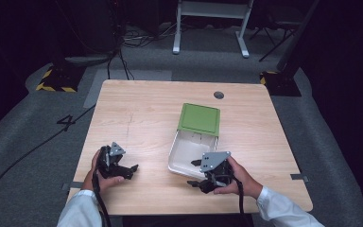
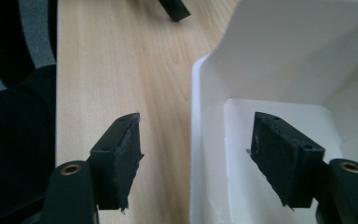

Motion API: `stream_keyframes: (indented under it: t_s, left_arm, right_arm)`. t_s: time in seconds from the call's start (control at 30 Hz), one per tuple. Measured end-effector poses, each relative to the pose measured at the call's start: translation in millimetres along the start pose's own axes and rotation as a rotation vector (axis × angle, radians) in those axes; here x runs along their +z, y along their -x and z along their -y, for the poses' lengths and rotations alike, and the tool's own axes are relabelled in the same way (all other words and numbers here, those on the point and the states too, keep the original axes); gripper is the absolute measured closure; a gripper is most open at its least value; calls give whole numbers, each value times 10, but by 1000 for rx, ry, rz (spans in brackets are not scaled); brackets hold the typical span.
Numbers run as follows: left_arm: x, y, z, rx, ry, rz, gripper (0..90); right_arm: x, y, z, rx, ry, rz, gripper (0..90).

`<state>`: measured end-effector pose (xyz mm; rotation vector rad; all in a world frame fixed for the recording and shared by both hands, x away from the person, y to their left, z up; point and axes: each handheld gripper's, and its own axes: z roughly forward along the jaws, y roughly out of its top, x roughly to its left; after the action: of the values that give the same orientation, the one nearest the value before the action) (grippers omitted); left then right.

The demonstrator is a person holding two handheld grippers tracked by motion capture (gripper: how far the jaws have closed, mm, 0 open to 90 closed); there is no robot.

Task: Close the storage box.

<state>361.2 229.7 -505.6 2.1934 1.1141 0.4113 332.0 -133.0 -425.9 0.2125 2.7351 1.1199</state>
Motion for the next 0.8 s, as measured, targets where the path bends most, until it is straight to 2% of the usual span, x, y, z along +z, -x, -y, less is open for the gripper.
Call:
stream_keyframes:
  t_s: [0.07, 0.17, 0.2, 0.33, 0.37, 0.47, 0.6, 0.67, 0.8]
  left_arm:
    - [1, 0, 2, -1, 3, 3, 3]
    - [-1, 1, 2, 0, 1, 1, 3]
    - [-1, 1, 2, 0, 1, 1, 3]
    - [0, 0, 3, 0, 2, 2, 3]
    - [-1, 1, 2, 0, 1, 1, 3]
    - [-3, 0, 6, 3, 2, 4, 3]
    - [-4, 1, 7, 5, 3, 4, 3]
    - [-3, 1, 8, 4, 5, 4, 3]
    - [-4, 1, 7, 4, 3, 4, 3]
  right_arm:
    - [23, -21, 9, -7, -10, -3, 340]
    - [138, -88, 42, -19, -55, 5, 341]
    - [150, -100, 42, -29, -54, 24, 342]
    - [161, -95, 44, -25, -50, 45, 344]
    - [166, -114, 50, -36, -65, 63, 336]
    - [142, -108, 67, -31, -57, 49, 350]
    - [88, -49, 115, -14, -45, 57, 371]
    - [56, 30, 168, -17, -40, 65, 415]
    - [31, 113, 199, -5, -23, 58, 452]
